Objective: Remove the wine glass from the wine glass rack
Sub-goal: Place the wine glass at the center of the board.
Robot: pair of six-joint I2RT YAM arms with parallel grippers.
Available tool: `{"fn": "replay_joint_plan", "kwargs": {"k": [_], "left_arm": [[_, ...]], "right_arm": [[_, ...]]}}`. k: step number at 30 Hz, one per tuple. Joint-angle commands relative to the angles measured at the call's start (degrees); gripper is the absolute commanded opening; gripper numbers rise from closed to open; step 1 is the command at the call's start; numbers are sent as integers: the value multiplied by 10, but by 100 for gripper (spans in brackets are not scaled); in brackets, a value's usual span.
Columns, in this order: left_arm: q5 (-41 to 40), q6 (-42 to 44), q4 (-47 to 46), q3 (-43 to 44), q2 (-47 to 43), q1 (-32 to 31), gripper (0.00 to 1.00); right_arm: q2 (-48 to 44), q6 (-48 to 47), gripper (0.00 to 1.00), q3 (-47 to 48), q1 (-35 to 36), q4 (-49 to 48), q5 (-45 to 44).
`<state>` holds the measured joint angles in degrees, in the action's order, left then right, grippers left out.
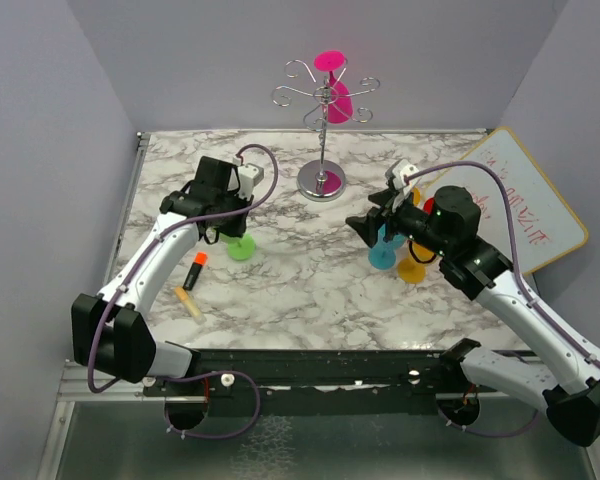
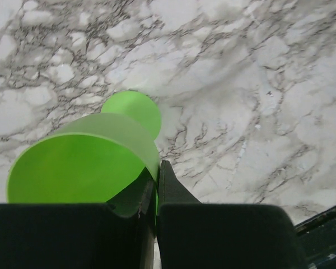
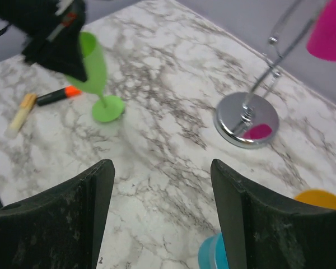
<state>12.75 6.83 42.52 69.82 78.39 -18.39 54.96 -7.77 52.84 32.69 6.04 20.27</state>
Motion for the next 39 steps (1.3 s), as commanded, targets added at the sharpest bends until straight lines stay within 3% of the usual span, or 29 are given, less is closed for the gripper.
{"fn": "replay_joint_plan", "kwargs": {"k": [1, 4, 10, 14, 18, 21, 23, 25, 26, 31, 36, 39], "left_arm": [[-110, -32, -17, -31, 7, 4, 0], [-131, -32, -18, -37, 14, 9, 0], [-175, -27, -18, -44, 4, 45, 0], [-163, -22, -20, -49, -5, 55, 0], [-101, -20, -18, -42, 23, 55, 0], [-122, -25, -13, -35, 37, 55, 2], [-117, -25, -12, -32, 37, 56, 13], [-94, -22, -12, -28, 34, 56, 40], [-87, -22, -12, -27, 33, 56, 44], [-94, -24, -7, -17, 33, 56, 50], [-98, -27, -3, 4, 21, 57, 68], [-102, -29, 0, 19, 13, 57, 73]], "right_arm": [[21, 117, 75, 47, 3, 24, -264], [22, 156, 76, 62, 3, 43, -319], [30, 204, 77, 75, 3, 53, -331], [51, 215, 77, 102, 3, 91, -356], [56, 218, 77, 102, 3, 96, -362], [51, 220, 77, 101, 2, 98, -358], [47, 219, 77, 99, 2, 99, -359], [45, 217, 79, 98, 2, 100, -356], [46, 212, 79, 101, 3, 103, -343], [61, 209, 81, 117, 2, 118, -308], [70, 210, 81, 118, 3, 119, -316], [72, 211, 81, 117, 2, 120, -313]]}}
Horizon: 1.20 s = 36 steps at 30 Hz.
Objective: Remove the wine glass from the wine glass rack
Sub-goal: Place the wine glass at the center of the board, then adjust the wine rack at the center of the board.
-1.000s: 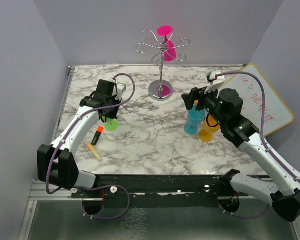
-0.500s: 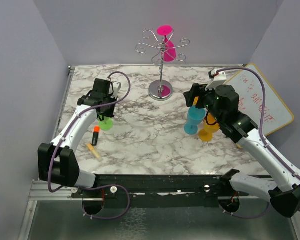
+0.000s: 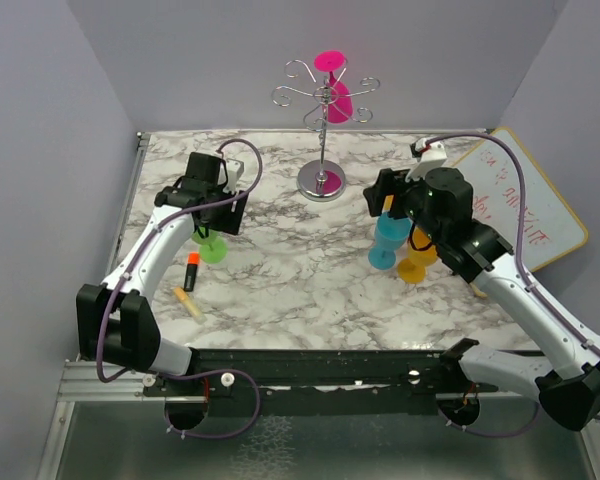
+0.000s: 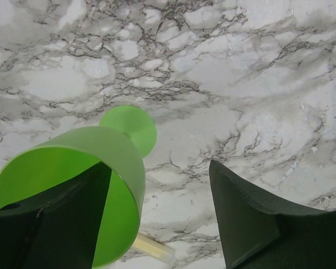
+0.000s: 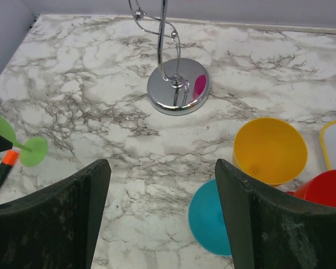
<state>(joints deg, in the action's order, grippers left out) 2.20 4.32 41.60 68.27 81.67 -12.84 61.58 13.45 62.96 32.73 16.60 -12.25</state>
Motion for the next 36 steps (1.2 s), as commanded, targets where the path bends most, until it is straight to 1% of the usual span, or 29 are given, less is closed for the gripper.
{"fn": "replay_joint_plan", "kwargs": {"k": [1, 2, 4, 7, 10, 13, 15, 17, 19, 21, 27, 30, 33, 36], "left_arm": [[3, -5, 11, 41, -24, 2, 75], [3, -8, 11, 47, -29, 2, 77], [-3, -13, 10, 59, -38, 2, 81], [-6, -27, 10, 73, -45, 2, 82], [26, -40, 0, 86, -59, 2, 82], [89, -65, -25, 100, -69, 1, 82], [130, -93, -51, 106, -72, -2, 82], [152, -124, -82, 104, -75, -12, 82], [159, -141, -104, 99, -77, -24, 82], [159, -145, -106, 91, -82, -32, 82], [148, -146, -113, 52, -114, -32, 83], [149, -146, -114, 45, -118, -32, 85], [167, -143, -115, 44, -118, -32, 86], [176, -141, -118, 38, -120, -32, 87]], "right_arm": [[8, 1, 81, 17, 1, 16, 12], [12, 11, 81, 22, 1, 23, 12], [40, 30, 81, 52, -2, 71, 16], [94, 51, 81, 107, -5, 131, 17], [125, 62, 82, 117, -8, 125, 35], [146, 75, 82, 125, -18, 107, 50], [163, 81, 82, 139, -40, 98, 71], [201, 71, 82, 180, -84, 99, 112], [240, 37, 81, 240, -112, 127, 117], [269, 10, 81, 289, -124, 162, 97], [304, 9, 81, 332, -170, 157, 89], [328, 7, 81, 360, -173, 142, 104], [368, -4, 81, 413, -173, 157, 115], [402, -9, 81, 447, -173, 159, 87]]}}
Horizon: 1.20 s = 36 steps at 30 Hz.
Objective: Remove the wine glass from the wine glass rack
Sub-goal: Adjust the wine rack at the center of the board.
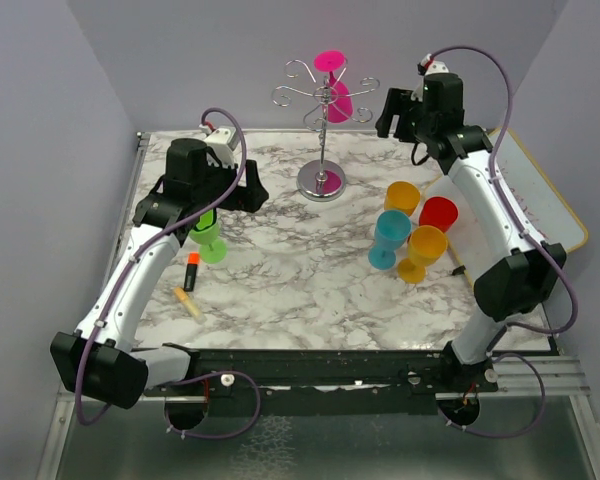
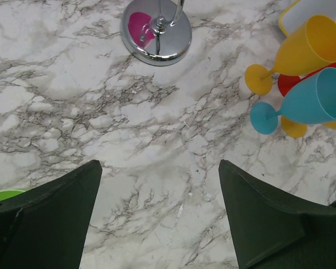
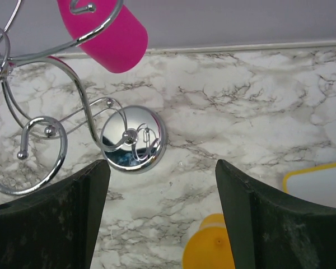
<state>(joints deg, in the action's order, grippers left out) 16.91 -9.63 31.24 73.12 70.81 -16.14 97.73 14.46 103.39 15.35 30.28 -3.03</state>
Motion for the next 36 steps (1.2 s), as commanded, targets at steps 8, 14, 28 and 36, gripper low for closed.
{"fn": "replay_joint_plan", "kwargs": {"k": [8, 14, 28, 36], "left_arm": [[32, 8, -15, -18, -16, 1, 88], [29, 12, -14, -21, -16, 1, 88], [23, 17, -14, -22, -24, 1, 88], [44, 18, -17, -19, -20, 1, 88]], "right_arm": [[108, -47, 81, 130, 0, 29, -11], [141, -45, 81, 170, 0, 36, -32], [171, 4, 81, 199, 0, 14, -56], [118, -14, 79, 121, 0, -8, 9]]}}
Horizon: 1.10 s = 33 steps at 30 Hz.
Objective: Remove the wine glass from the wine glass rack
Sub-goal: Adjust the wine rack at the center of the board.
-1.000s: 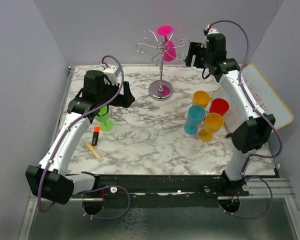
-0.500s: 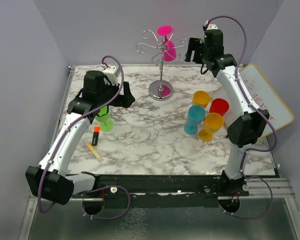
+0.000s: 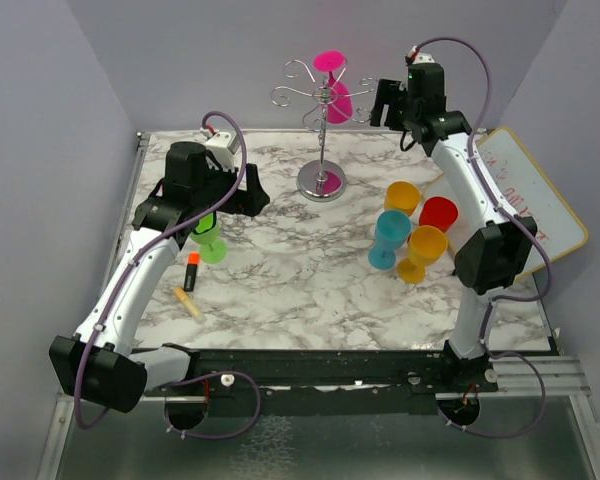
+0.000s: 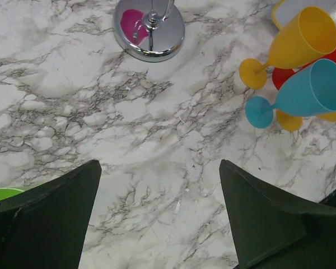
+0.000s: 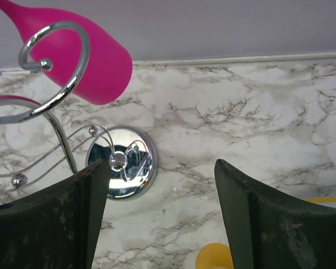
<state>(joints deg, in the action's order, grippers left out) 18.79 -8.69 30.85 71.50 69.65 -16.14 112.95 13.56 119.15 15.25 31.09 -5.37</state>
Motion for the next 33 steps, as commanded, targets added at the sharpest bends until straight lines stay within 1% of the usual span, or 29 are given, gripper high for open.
{"fn": "replay_joint_plan", "kwargs": {"k": [1, 3, 5, 9, 12, 15, 23, 26, 31, 33], "left_arm": [[28, 9, -13, -2, -7, 1, 88], [28, 9, -13, -1, -7, 1, 88], [28, 9, -13, -2, -10, 1, 88], [28, 8, -13, -5, -12, 1, 88], [30, 4, -15, -7, -14, 1, 88], [33, 1, -16, -9, -14, 1, 88], [31, 4, -16, -13, -19, 1, 88], [32, 3, -17, -13, -15, 1, 88], [32, 2, -17, -13, -14, 1, 88], [31, 2, -17, -12, -15, 1, 88]], "right_arm": [[-40, -5, 80, -42, 1, -12, 26], [-53, -6, 80, -53, 1, -8, 13], [-74, -14, 79, -73, 0, -18, 26], [-107, -56, 79, -106, 0, -51, 118], [-96, -106, 77, -88, 0, -34, 208], [-74, -144, 75, -56, 1, 1, 262], [-90, -201, 73, -74, 2, 14, 292], [-90, -195, 71, -69, 9, 16, 310], [-82, -161, 70, -55, 34, 27, 288], [-81, -141, 69, -54, 45, 34, 266]]}}
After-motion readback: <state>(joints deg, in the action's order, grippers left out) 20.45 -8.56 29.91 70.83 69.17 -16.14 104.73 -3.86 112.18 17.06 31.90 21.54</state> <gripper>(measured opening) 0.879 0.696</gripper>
